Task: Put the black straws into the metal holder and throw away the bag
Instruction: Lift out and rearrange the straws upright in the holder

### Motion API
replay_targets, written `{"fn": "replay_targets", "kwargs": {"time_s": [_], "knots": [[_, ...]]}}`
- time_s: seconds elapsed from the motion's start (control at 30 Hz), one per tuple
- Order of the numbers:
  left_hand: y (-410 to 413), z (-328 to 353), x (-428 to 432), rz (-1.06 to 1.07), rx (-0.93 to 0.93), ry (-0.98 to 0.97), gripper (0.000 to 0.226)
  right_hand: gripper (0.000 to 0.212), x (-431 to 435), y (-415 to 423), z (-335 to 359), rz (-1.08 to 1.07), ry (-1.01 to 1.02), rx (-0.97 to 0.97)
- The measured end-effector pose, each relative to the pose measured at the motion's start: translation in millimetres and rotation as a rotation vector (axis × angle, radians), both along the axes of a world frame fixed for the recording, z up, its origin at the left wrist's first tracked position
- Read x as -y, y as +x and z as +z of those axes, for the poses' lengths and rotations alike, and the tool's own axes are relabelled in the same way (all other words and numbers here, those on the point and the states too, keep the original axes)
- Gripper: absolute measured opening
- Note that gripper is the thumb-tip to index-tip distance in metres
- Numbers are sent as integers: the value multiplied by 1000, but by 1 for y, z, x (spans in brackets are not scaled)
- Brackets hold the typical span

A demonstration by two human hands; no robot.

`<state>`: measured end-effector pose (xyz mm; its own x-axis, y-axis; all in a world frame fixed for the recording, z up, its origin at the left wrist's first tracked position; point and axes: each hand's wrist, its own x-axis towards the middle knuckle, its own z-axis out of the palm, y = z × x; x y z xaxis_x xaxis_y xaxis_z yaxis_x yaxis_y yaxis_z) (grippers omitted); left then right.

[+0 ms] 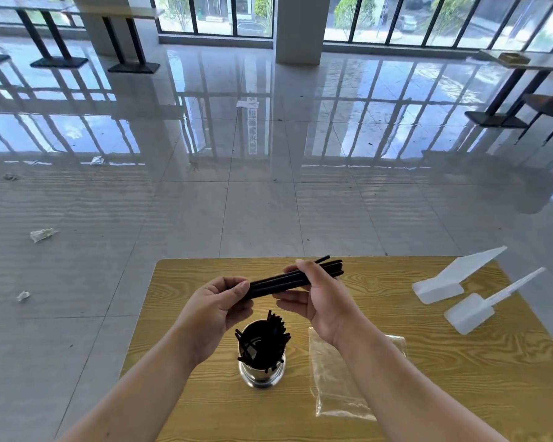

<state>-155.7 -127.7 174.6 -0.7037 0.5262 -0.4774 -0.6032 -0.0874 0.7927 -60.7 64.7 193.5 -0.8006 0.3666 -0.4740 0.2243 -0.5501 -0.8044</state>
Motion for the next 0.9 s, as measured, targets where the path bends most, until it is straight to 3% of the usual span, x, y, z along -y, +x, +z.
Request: {"fn": "replay_targets", "kwargs": {"time_s": [0.1, 0.23, 0.43, 0.6, 0.8, 0.9], "knots": [[4, -13, 4, -108, -50, -120, 11, 25, -1, -1, 2, 45, 189, 26], [6, -24, 9, -236, -139, -295, 19, 23, -3, -2, 3, 124, 409, 54], [1, -43, 20, -236, -389, -613, 7, 33, 1, 2, -3, 299, 718, 106], [-1, -48, 21, -321, -562, -715, 7, 47, 10, -1, -19, 356, 764, 112], [0, -43, 16, -417, -669, -808, 17, 17, 24, 6, -49, 496, 828, 194], [1, -41, 14, -448, -718, -847, 24, 17, 17, 9, -53, 464, 822, 216]]}}
